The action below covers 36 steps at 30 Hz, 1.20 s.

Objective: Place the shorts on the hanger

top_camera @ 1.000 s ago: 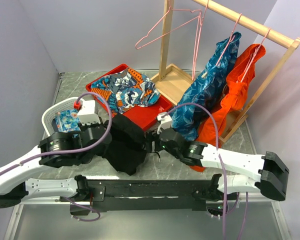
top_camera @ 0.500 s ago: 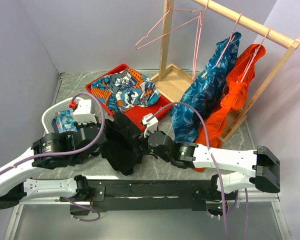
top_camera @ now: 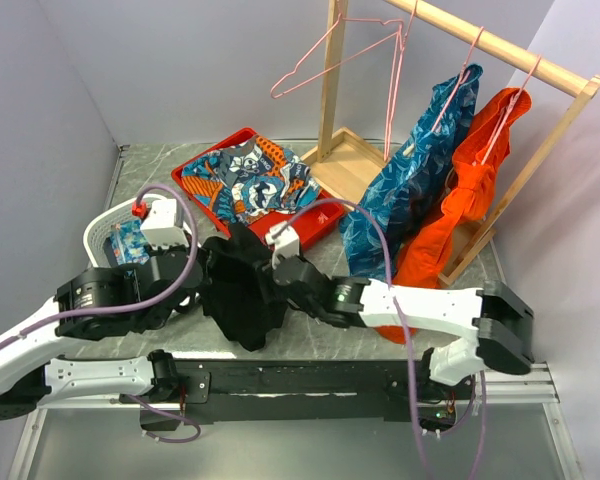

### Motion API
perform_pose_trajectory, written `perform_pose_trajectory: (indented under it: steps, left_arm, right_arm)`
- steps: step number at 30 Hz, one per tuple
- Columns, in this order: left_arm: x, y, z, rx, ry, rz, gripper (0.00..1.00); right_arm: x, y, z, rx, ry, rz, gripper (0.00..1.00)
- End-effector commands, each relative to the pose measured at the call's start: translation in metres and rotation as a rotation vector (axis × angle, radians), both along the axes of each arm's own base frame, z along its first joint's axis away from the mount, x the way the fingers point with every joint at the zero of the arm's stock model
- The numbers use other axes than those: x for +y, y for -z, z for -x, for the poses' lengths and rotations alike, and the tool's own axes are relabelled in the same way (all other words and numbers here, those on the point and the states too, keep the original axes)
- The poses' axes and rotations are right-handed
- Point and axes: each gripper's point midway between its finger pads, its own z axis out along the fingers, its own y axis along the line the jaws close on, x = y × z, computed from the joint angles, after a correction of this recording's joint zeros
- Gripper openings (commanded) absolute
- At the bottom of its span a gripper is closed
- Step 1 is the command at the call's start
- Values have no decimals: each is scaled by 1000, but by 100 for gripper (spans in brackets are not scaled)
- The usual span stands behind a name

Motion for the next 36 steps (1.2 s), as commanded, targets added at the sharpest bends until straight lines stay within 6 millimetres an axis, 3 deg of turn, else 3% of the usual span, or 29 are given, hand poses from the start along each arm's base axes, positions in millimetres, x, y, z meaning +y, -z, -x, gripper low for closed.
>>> perform_pose_trajectory:
  steps: [1,4,5,6,8,9,11,12,15,19,20,26,33,36]
  left_arm:
    - [5,-21,-1,-32,-20,90,1]
    - [9,-16,-1,-27,-45,96,3]
    - [12,-15,-1,-30,-61,110,4]
    - [17,-12,-2,-36,-89,110,6]
    - [25,-9,-1,-35,-134,160,10]
    - [27,-2,-1,-34,-145,164,11]
    - [26,-1,-2,-45,-155,229,13]
    - [25,9,-2,-40,-159,228,14]
    - [17,21,-3,-31,-161,275,18]
    - [1,33,-5,-12,-147,304,20]
    - [-3,36,-4,-1,-138,303,25]
    - [-25,61,-1,77,-104,318,37]
    - [-75,93,18,237,25,451,50]
    - [-91,92,17,255,35,536,53]
  right_arm:
    - [-11,-38,-47,-88,211,-26,61]
    - [-21,-69,-67,-132,279,-76,33]
    - [-27,-73,-70,-130,298,-52,10]
    - [-26,-101,-74,-160,317,-80,0]
    - [-38,-125,-77,-191,361,-64,0]
    - [-40,-149,-79,-217,367,-91,0]
    - [-49,-174,-77,-244,373,-102,0]
    - [-52,-196,-75,-265,372,-125,0]
    - [-60,-228,-68,-297,374,-140,0]
    - [-63,-252,-62,-330,383,-127,0]
    - [-69,-264,-61,-342,407,-132,0]
    - [-70,-293,-60,-400,463,-79,0]
    - [-51,-284,-72,-421,490,27,0]
    - [-45,-281,-72,-417,484,28,0]
